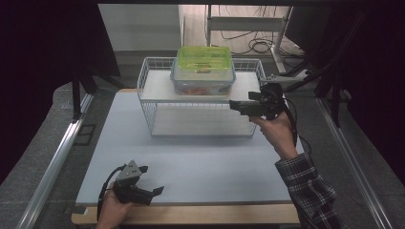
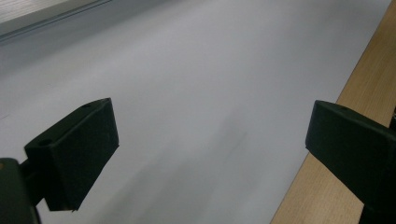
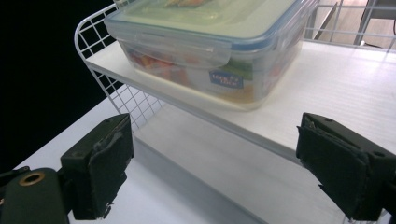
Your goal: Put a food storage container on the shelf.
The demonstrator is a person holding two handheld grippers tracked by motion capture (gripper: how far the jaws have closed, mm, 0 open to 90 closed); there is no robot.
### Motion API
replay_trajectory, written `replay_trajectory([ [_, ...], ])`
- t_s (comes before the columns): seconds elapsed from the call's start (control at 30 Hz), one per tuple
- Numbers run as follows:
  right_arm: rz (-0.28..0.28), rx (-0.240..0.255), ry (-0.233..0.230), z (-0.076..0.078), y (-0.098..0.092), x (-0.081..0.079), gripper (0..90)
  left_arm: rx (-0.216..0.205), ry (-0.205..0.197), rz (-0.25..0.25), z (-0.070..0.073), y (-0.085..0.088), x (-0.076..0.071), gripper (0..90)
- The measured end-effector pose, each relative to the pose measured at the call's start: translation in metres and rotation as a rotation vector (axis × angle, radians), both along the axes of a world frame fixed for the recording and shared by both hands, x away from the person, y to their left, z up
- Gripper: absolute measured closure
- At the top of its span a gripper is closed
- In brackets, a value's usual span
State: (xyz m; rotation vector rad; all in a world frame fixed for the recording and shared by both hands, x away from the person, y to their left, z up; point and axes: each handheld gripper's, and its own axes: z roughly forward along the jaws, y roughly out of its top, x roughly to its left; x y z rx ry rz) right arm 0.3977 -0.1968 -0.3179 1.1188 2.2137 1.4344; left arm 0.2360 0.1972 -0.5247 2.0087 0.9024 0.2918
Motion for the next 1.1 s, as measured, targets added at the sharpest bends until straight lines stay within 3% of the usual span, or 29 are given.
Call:
replay_trajectory([
  [1.1,0.028,-0.050,-0.013,-0.026,-0.003,-0.019,7.1,-0.005,0.004,0.000,0.000,0.000,0.000,2.6],
])
